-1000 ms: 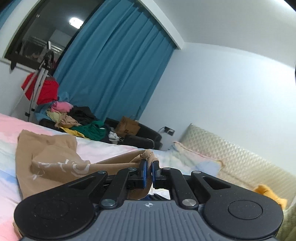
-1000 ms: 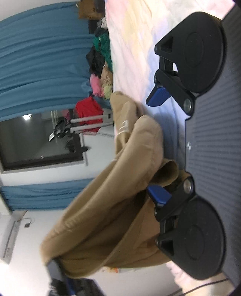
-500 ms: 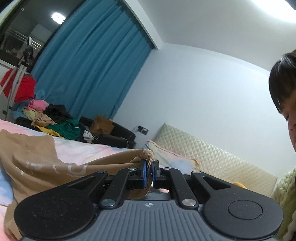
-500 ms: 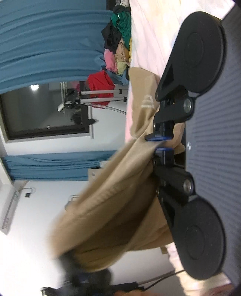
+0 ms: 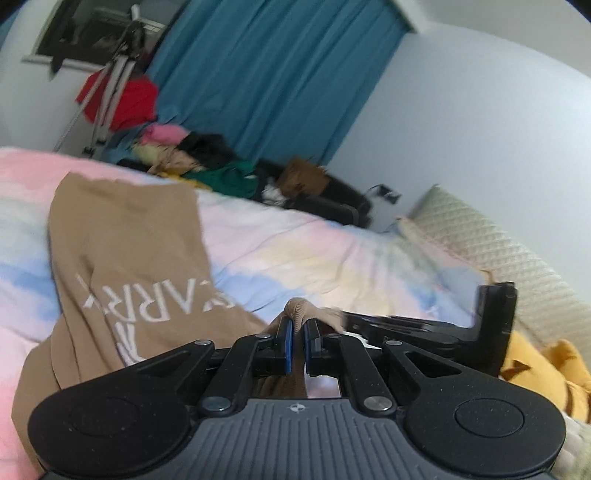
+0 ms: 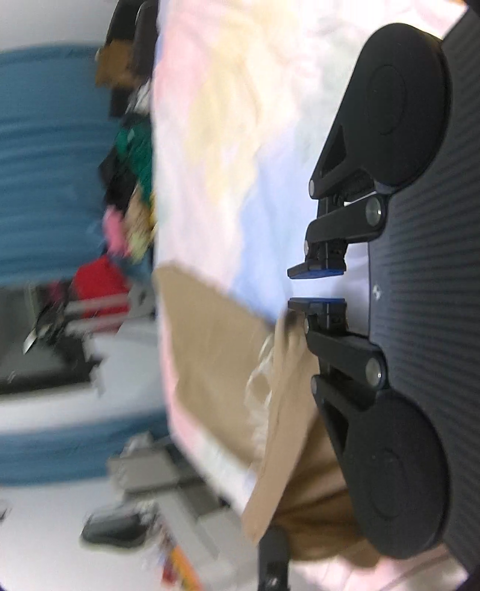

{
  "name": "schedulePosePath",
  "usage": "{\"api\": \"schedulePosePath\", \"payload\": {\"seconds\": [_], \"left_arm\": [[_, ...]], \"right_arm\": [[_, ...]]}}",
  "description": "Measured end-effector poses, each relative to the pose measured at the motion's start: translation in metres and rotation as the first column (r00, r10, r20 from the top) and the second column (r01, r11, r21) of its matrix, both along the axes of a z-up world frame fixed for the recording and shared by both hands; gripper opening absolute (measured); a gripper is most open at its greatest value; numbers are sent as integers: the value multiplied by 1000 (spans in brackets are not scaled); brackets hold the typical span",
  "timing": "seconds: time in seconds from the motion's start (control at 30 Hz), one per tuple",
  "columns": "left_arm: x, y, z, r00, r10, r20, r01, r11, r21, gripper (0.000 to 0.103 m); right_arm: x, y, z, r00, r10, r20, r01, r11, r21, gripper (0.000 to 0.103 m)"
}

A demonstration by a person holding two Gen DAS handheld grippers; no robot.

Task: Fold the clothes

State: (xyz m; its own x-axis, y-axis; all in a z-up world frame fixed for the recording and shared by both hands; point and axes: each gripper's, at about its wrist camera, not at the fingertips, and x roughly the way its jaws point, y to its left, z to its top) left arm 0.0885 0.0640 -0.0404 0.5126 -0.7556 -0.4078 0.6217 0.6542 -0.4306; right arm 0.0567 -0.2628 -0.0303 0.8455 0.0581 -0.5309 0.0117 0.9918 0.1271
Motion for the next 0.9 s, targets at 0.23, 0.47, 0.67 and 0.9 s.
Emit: {"api": "schedulePosePath", "payload": {"seconds": [0.23,0.47,0.67,0.9], "left_arm": [[17,1,-11,996,91,-6,-91,995,42,7],[5,-2,5,992,113,49,-114,993,28,7],[-23,1,26,971,162,178,-158,987,-38,7],[-65,3,59,936,152,317,-128,987,-94,6]], "right_arm": [[-29,-5,1,995,-17,98,11,998,60,85],[-48,71,-7,951,239,194,-205,962,-180,85],[-24,74,-21,978,67,196,-16,968,-251,85],[-27,21,-8,956,-172,239,193,979,-67,85]]}}
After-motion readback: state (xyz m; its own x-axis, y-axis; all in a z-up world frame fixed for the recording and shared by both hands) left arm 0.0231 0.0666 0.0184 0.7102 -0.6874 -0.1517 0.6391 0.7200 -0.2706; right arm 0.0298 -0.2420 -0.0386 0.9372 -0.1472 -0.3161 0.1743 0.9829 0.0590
